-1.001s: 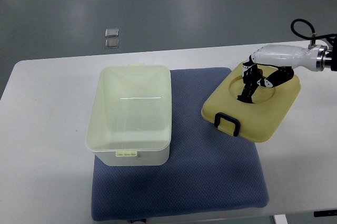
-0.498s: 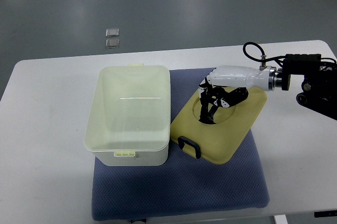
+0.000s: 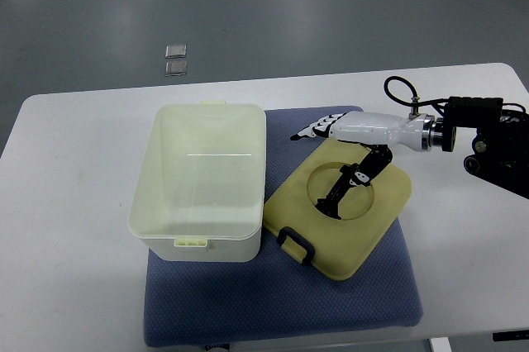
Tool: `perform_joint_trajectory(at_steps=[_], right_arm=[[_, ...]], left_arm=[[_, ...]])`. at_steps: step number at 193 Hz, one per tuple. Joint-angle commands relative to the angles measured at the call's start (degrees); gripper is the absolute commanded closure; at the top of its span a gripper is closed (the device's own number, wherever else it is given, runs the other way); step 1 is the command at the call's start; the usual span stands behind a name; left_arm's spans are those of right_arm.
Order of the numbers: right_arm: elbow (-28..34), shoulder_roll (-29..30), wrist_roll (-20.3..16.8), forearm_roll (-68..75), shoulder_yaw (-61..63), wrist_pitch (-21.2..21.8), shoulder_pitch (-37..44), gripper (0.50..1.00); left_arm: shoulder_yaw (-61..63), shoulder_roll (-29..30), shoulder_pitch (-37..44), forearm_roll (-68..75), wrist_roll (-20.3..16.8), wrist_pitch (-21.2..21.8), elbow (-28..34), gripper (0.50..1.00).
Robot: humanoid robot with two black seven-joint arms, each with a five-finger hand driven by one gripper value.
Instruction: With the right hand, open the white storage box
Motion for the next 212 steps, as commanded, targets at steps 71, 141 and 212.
perform_joint_trajectory(at_steps=[71,141,212], right_arm=[[-8.30,-2.45,-0.02,27.51,9.86,17.63,1.20,0.572],[-18.85,10.03,-21.73,76.20,18.04,14.73,-0.11,0.572],[-24.91,17.76,-23.84,105.47,18.65,6.64,-0.47,0.572]], left_arm=[[0.09,0.00,-0.09,0.06,0.00,0.00,-0.09,0.500],[0.09,0.00,-0.27,0.06,0.00,0.00,-0.18,0.500],[0.09,0.00,-0.36,0.15,0.09,-0.09,-0.71,0.500]])
